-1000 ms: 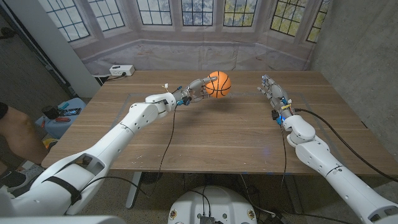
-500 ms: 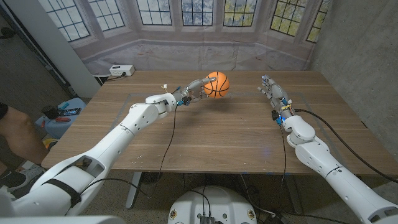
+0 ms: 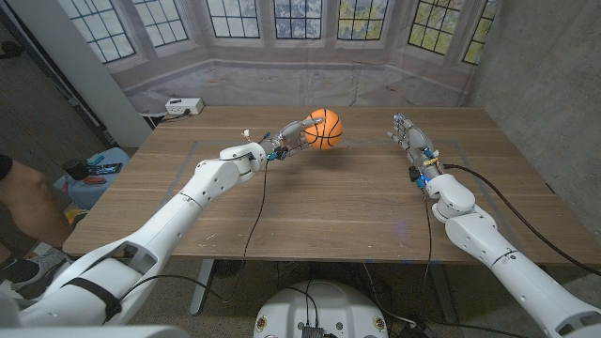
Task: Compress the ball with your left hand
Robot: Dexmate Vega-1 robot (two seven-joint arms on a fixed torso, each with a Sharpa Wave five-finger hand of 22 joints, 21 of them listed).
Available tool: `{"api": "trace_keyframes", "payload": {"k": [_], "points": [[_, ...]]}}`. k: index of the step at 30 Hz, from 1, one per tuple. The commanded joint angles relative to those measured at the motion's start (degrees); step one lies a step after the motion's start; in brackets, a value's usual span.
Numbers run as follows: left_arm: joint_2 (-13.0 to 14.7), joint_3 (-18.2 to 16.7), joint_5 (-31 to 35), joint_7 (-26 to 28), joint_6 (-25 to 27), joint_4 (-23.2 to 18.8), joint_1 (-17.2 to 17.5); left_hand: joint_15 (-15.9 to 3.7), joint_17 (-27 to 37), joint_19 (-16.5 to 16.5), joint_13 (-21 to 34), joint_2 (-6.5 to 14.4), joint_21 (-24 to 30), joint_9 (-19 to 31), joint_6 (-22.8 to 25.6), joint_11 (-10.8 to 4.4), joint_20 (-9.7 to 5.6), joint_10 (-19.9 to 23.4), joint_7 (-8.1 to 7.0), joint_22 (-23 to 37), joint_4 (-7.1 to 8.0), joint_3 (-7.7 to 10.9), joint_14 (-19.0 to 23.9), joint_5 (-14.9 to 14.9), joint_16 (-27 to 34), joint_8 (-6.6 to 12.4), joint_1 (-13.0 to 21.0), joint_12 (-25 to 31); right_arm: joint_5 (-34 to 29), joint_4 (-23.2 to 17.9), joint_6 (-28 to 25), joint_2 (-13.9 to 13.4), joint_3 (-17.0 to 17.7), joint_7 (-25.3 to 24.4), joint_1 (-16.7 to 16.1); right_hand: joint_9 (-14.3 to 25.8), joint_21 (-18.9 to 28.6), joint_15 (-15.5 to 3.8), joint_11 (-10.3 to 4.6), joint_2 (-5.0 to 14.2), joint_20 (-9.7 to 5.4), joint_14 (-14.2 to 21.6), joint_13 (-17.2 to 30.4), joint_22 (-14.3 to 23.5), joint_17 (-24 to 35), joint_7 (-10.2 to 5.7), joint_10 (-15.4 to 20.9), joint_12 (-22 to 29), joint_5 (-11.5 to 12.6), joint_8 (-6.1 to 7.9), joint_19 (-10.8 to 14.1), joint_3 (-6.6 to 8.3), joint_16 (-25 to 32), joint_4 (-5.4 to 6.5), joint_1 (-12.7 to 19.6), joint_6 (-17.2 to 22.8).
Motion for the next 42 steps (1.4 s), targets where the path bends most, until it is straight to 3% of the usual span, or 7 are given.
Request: {"api": "trace_keyframes", "payload": {"k": [1, 12, 20, 26, 33, 42], "points": [[-0.61, -0.36, -0.23, 2.20, 0.07, 0.28, -0.21, -11.51, 1.95, 2.40, 0.75, 8.22, 2.33, 3.68, 12.49, -7.61, -1.12, 10.40, -6.96, 0.54, -0.02, 0.94, 12.97, -0.37, 1.53, 9.02, 11.06, 0.68, 0.17, 0.76, -0.67, 0.15, -0.43, 0.37, 0.96, 0.16, 0.49, 0.30, 0.26, 0.05, 0.26, 0.17, 0.32, 0.12, 0.11, -0.06, 0.46, 0.20, 0.05, -0.02, 0.27, 0.23, 0.30, -0.13, -0.09, 0.46], [-0.71, -0.24, 0.02, 1.44, -0.06, 1.72, -1.29, -12.84, 2.62, 4.18, 2.30, 7.65, 6.07, 3.74, 14.03, -7.43, -2.06, 13.67, -7.69, 1.34, 0.49, 0.38, 16.41, -0.76, 2.52, 10.52, 12.87, 0.88, -0.15, 1.45, -1.02, 0.54, -1.11, 0.44, 1.87, 0.16, 0.49, 0.20, 0.18, 0.04, 0.24, 0.16, 0.32, 0.12, 0.11, -0.07, 0.46, 0.19, 0.05, -0.04, 0.29, 0.24, 0.29, -0.14, -0.07, 0.43], [-0.47, -0.29, -0.30, 0.96, 0.44, 1.83, -1.31, -12.63, 2.85, 3.26, 2.58, 7.70, 7.09, 3.50, 13.11, -7.79, -2.14, 13.32, -7.90, 1.62, 0.79, 0.18, 15.71, -0.84, 1.98, 10.33, 13.15, 0.00, 0.16, 1.48, -0.92, 0.75, -1.14, 0.39, 1.58, 0.16, 0.49, 0.28, 0.25, 0.01, 0.28, 0.16, 0.32, 0.12, 0.10, -0.08, 0.41, 0.16, 0.05, -0.06, 0.29, 0.24, 0.28, -0.16, -0.06, 0.41], [-0.26, -0.12, -1.01, -1.21, 0.90, 2.42, -1.62, -11.72, 2.83, 0.55, 1.96, 7.84, 8.19, 2.81, 9.31, -6.70, -1.99, 10.58, -7.23, 1.62, 1.89, -0.49, 12.91, -0.90, -0.13, 8.91, 11.66, -2.99, 0.20, 1.19, -0.83, 0.61, -1.03, 0.27, 1.16, 0.16, 0.49, 0.30, 0.21, 0.02, 0.25, 0.18, 0.32, 0.12, 0.10, -0.03, 0.40, 0.16, 0.05, -0.05, 0.30, 0.24, 0.28, -0.16, -0.06, 0.43], [0.15, 0.34, -1.25, -3.94, 1.28, 3.27, -2.37, -9.24, 0.94, -3.17, -0.10, 7.52, 8.41, 1.91, 4.84, -5.90, -0.56, 7.02, -5.68, 0.49, 4.11, -1.68, 9.73, -1.00, -4.42, 6.91, 5.73, -7.25, 0.31, 1.04, -0.81, 0.42, -0.95, 0.45, 0.94, 0.16, 0.49, 0.33, 0.15, 0.01, 0.28, 0.17, 0.31, 0.12, 0.10, -0.09, 0.39, 0.14, 0.05, -0.05, 0.33, 0.25, 0.28, -0.16, -0.05, 0.46], [0.42, 0.81, -1.34, -6.83, 1.61, 4.60, -3.37, -6.59, -0.67, -7.41, -1.95, 6.92, 7.86, -0.36, 0.69, -5.29, 1.47, 3.15, -4.30, -1.06, 4.65, -1.85, 5.10, -0.73, -9.07, 3.40, 1.46, -10.98, 0.37, 0.92, -0.89, 0.26, -0.91, 0.54, 0.79, 0.16, 0.49, 0.32, 0.21, 0.00, 0.32, 0.16, 0.32, 0.12, 0.10, -0.15, 0.44, 0.16, 0.04, -0.08, 0.34, 0.25, 0.27, -0.18, -0.04, 0.41]]}}
